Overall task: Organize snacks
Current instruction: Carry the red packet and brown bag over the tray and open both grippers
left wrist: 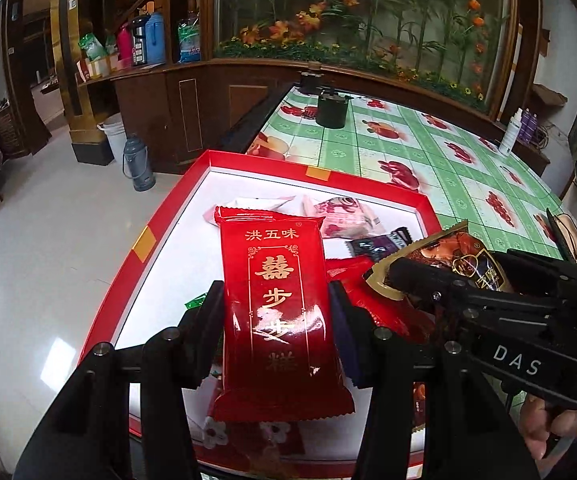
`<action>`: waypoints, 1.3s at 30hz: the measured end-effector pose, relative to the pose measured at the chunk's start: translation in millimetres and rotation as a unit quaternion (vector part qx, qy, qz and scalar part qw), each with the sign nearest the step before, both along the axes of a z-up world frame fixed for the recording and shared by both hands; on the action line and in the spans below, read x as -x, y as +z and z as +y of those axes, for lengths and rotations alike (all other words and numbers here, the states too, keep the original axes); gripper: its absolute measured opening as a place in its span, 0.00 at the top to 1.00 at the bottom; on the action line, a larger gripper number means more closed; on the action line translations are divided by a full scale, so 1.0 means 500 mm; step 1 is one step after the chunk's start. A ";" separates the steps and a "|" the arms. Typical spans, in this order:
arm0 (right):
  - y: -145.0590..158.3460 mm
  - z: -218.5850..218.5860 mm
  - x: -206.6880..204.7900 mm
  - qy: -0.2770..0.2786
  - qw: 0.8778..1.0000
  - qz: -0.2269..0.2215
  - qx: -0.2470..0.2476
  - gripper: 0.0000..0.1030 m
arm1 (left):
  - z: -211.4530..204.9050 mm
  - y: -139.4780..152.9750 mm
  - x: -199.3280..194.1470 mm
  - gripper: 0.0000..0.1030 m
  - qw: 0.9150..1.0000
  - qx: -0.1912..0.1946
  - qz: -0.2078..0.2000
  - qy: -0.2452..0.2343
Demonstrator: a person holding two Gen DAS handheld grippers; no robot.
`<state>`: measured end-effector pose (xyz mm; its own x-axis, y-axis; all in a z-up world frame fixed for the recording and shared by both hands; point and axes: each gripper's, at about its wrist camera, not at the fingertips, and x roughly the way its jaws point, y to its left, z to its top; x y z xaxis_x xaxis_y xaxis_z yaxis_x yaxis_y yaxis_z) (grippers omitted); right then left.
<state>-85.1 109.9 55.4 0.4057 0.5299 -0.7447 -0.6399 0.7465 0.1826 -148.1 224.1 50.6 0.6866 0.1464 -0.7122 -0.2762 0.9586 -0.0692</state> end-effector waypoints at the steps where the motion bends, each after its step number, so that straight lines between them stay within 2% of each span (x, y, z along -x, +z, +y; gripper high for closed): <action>1: -0.001 0.002 0.000 0.000 1.000 0.001 0.000 0.58 | 0.003 -0.001 0.000 0.53 1.000 0.001 0.000 0.001; 18: -0.018 0.033 -0.035 -0.006 1.000 0.014 0.001 0.58 | 0.040 -0.017 -0.029 0.53 1.000 0.008 0.011 0.003; 31: -0.035 0.043 -0.069 -0.016 1.000 0.011 0.014 0.54 | 0.043 -0.034 -0.073 0.51 0.999 -0.004 0.033 0.016; 36: -0.029 0.033 -0.066 -0.010 1.000 0.007 -0.001 0.53 | 0.043 -0.025 -0.069 0.41 0.998 -0.025 0.030 0.039; 39: -0.006 0.023 -0.047 -0.003 1.000 -0.016 -0.019 0.53 | 0.036 -0.010 -0.060 0.34 0.998 -0.045 0.019 0.051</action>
